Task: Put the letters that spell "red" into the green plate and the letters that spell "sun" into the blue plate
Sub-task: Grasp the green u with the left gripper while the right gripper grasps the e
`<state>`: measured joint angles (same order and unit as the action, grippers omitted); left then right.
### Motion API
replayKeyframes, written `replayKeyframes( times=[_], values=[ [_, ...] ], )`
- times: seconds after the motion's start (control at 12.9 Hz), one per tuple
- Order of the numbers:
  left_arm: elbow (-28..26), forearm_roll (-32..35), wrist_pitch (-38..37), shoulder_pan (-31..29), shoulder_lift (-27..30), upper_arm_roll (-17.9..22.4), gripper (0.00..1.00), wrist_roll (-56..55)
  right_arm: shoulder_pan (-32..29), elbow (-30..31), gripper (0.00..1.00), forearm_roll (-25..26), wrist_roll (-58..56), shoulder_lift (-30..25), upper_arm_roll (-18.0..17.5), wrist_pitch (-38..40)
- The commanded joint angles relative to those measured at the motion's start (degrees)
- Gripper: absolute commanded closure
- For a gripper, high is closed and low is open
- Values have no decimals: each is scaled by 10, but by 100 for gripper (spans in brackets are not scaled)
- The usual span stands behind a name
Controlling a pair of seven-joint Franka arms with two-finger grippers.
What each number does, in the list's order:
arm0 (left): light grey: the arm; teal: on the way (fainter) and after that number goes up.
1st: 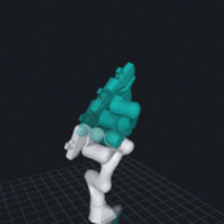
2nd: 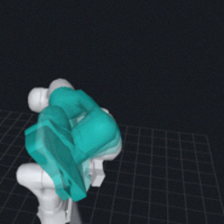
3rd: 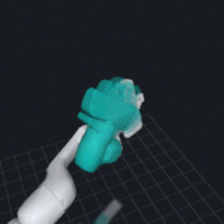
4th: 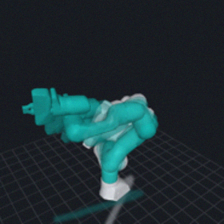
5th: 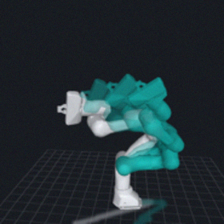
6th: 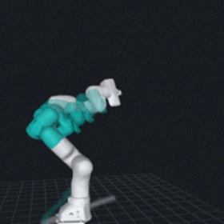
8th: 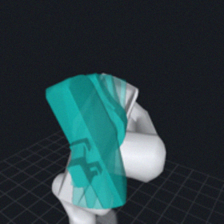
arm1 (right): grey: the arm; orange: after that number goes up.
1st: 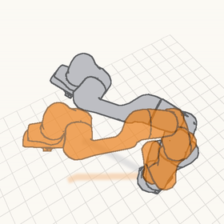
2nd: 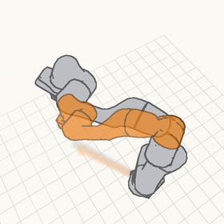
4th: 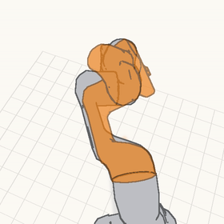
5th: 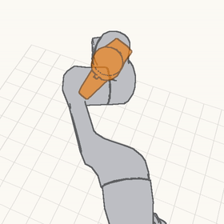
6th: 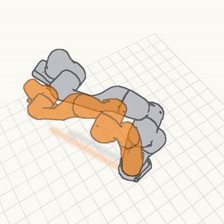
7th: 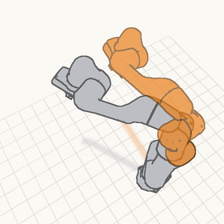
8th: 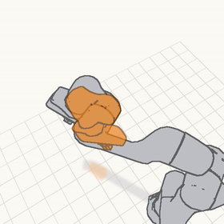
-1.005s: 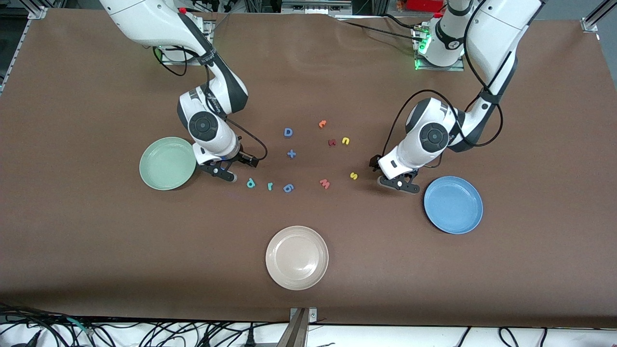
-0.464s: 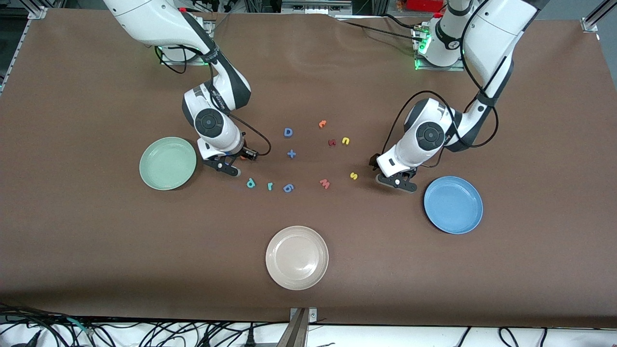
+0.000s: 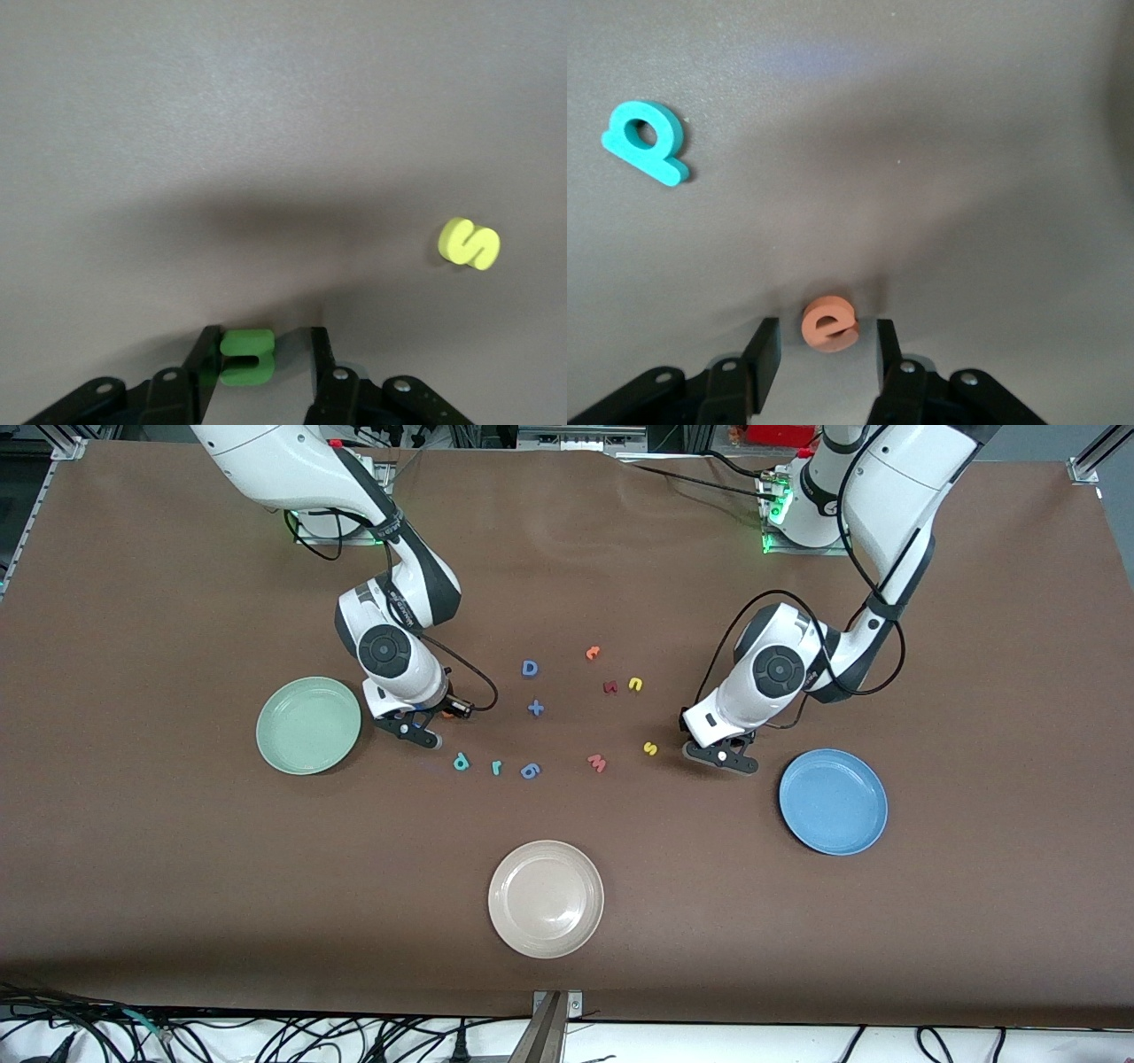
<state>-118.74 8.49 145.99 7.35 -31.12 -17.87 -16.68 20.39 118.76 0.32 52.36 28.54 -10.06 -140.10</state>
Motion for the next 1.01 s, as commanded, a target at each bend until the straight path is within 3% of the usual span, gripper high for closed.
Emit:
replayKeyframes(
  times=[0.0, 0.15, 0.23, 0.39, 0.54, 0.62, 0.77, 0.93],
  values=[
    [-7, 56, 8, 5, -5, 4, 70, -81, -3, 9, 48, -5, 6, 7, -3, -23],
    [-5, 64, 8, 5, -10, 3, 94, -101, -3, 9, 49, -6, 7, 8, -2, -20],
    [-4, 64, 8, 3, -10, 3, 100, -102, -3, 9, 53, -6, 7, 7, -3, -19],
    [10, 61, -5, -7, -4, 2, 100, -102, -3, 9, 77, -6, 8, 7, -2, -18],
    [75, 48, -132, -17, 11, -1, 100, -99, -3, 9, 95, -7, 16, 7, -2, -18],
    [135, 23, -223, -16, 9, -2, 100, -93, -3, 8, 100, -7, 27, 7, -2, -18],
    [229, 5, -350, -25, 3, -1, 100, -54, -3, 2, 100, -7, 30, 1, -2, -6],
    [243, -8, -368, -78, 2, 1, 100, 0, -6, -12, 100, -7, 34, -22, 1, 39]
  ],
)
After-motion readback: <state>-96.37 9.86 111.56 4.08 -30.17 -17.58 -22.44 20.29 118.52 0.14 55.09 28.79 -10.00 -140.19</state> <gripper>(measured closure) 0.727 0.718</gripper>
